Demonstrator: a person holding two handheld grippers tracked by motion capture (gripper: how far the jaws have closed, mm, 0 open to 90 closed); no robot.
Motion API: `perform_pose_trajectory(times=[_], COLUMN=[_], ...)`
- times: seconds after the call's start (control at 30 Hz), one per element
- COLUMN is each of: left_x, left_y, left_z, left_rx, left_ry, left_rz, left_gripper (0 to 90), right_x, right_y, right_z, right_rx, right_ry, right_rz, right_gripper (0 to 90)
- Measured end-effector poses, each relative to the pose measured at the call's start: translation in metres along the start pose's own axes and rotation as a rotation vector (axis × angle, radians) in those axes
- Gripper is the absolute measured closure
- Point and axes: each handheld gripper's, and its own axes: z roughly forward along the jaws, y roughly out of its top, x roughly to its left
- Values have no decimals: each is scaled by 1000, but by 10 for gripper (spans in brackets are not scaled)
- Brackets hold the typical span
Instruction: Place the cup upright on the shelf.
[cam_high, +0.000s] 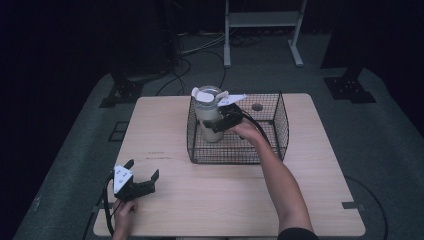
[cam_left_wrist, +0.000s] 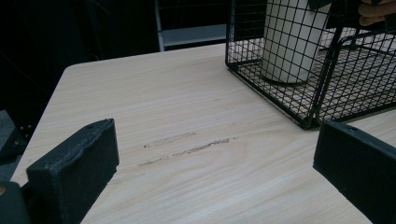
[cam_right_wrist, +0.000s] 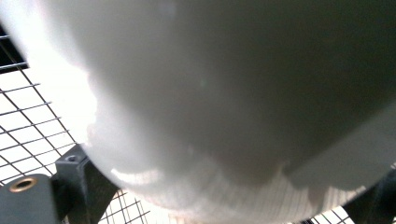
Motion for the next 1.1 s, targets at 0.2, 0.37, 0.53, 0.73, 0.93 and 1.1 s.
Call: perform_pose_trajectory(times=[0.2, 0.37, 0.53, 0.73, 0.93, 1.1], left_x=[0, 0, 0, 0, 0, 0], left_y=[0, 0, 0, 0, 0, 0], left_z=[0, 0, 0, 0, -1, -1], left_rx=[0, 2, 1, -1, -3, -4], left_ry=[1, 0, 0, -4, -4, -4], left_rz=[-2, 1, 1, 0, -2, -1], left_gripper=[0, 0, 0, 0, 0, 0], right_x=[0, -1, 0, 1, 2, 3], right_y=[0, -1, -1, -2, -2, -2], right_z=[-4, -6, -7, -10, -11, -15], right_rx=[15, 25, 33, 44, 50, 65], right_ry=[-1, -8, -14, -26, -35, -41], right_rz=[-1, -24, -30, -36, -45, -56], right_gripper=[76, 76, 76, 77, 80, 94])
